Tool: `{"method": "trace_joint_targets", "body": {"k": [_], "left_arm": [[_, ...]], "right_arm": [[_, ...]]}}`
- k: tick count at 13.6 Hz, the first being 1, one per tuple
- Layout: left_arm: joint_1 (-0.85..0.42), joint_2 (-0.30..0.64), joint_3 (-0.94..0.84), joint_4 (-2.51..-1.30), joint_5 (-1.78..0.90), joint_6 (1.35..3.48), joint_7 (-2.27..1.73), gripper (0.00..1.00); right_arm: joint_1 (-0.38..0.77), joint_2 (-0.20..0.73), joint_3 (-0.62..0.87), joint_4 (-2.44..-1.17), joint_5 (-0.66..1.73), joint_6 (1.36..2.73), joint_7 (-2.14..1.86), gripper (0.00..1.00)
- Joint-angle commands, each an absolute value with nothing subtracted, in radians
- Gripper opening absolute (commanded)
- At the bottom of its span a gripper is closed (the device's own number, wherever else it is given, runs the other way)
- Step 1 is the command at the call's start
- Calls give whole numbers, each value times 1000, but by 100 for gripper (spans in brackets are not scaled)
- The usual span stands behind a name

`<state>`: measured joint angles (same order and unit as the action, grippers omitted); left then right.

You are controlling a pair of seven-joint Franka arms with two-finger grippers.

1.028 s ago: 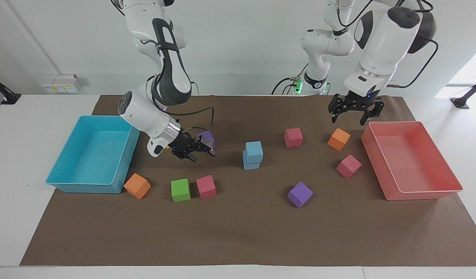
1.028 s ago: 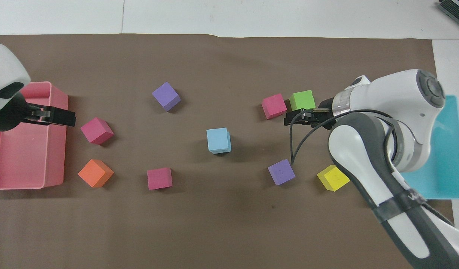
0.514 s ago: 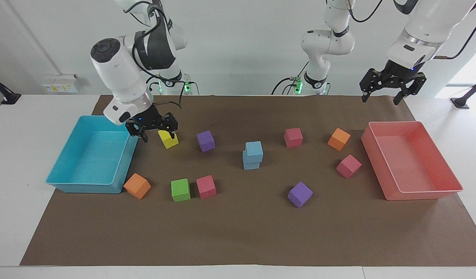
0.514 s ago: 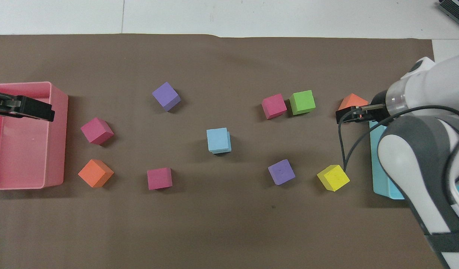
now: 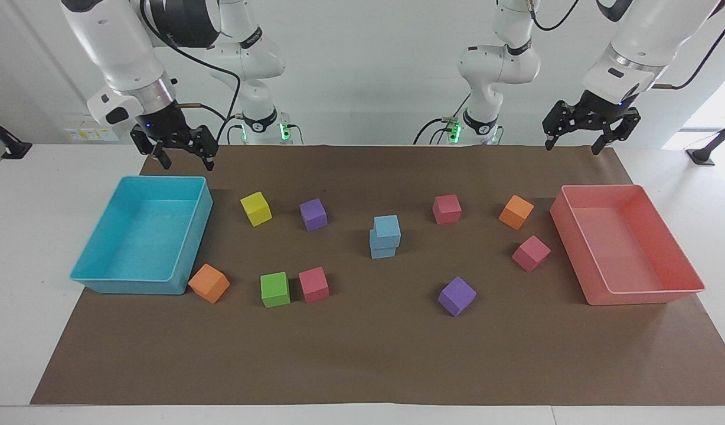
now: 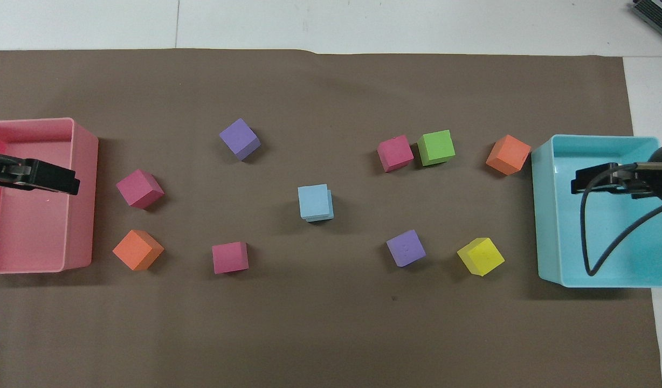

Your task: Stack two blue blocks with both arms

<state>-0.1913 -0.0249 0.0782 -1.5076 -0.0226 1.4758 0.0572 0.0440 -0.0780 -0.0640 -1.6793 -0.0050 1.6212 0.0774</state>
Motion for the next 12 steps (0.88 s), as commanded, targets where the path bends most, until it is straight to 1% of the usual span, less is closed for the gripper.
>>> {"method": "trace_joint_targets", "body": {"k": [1,2,5,7,10,12], "left_arm": [[-176,-57,74,-1546,-35,1480,26,100],[-178,-57,74,-1546,-35,1483,6,100],[-178,-57,72,-1548,-34,1503,12,100],[-178,-57,72,-1548,-32,1503,20,100],[-179,-58,72,-1548,-29,1497,26,100],[-184,-72,71,-1572,-26,1505,26,100]], "right_arm": [[38,-66,-52,-1568,-44,1516,101,100],[41,-66,-52,-1546,-46,1499,100,100],[40,-86,-49,-1555,-20,1509,100,100],[43,-86,-43,-1563,-21,1542,98,100],[43,-87,-49,-1552,-32,1491,46,100],[43,-97,-48,-1555,-23,1483,41,100]]}}
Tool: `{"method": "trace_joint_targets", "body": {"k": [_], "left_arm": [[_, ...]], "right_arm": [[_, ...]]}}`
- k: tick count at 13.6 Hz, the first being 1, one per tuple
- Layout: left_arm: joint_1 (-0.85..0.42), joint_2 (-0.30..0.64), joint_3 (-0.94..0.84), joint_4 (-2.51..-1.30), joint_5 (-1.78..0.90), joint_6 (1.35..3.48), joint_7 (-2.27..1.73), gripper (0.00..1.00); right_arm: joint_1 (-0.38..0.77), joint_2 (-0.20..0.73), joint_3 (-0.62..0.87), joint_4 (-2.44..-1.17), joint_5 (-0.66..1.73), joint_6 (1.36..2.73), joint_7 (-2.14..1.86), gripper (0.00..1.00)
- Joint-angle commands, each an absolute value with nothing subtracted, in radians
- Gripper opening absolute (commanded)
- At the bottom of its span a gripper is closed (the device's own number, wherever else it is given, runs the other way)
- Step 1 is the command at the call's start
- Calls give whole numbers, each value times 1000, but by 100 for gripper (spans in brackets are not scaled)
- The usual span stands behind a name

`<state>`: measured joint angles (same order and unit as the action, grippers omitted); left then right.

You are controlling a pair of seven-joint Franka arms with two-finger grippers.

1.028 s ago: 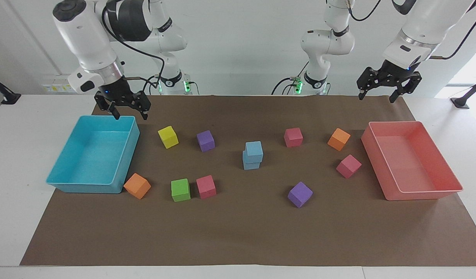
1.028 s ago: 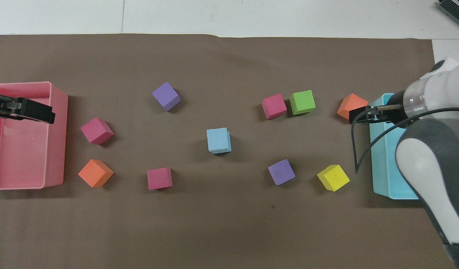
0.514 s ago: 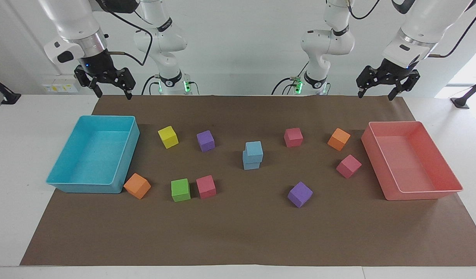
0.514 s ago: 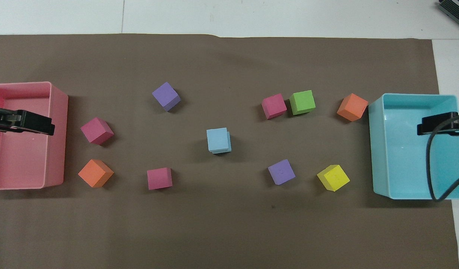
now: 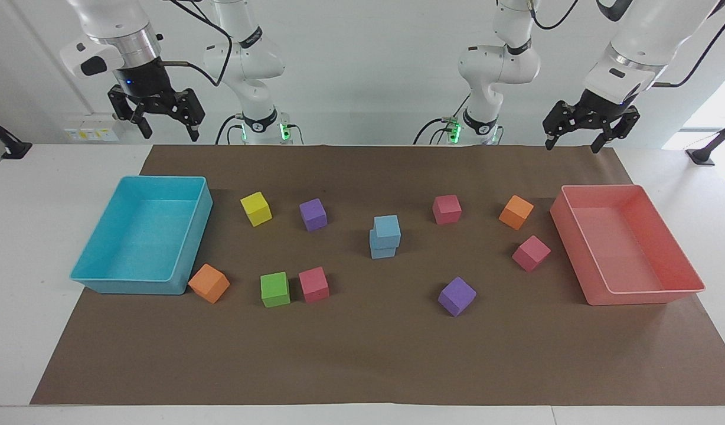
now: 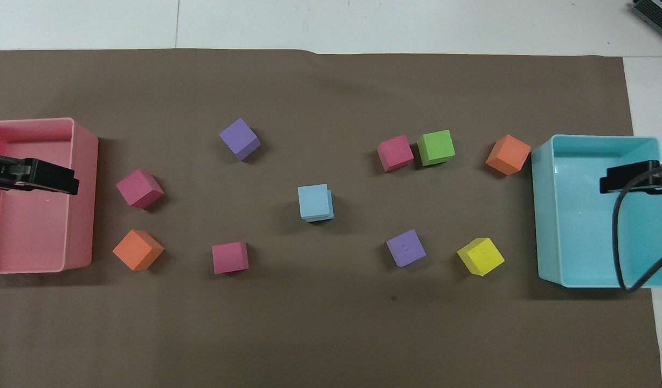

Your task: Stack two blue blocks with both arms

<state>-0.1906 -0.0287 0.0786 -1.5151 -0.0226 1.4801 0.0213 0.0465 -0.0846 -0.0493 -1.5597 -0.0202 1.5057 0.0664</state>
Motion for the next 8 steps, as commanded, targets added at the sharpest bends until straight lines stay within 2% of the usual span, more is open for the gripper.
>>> {"method": "trace_joint_targets", "body": {"k": [1,8], "left_arm": [[-187,-77,71,-1580,-26,1511,26,100],[-186,-80,71,-1588,-25,1519,26,100]], "right_arm": [[41,-103,-49,-1562,-18,1482,44,100],[41,-103,-49,-1562,-20,1482,43,100]]}}
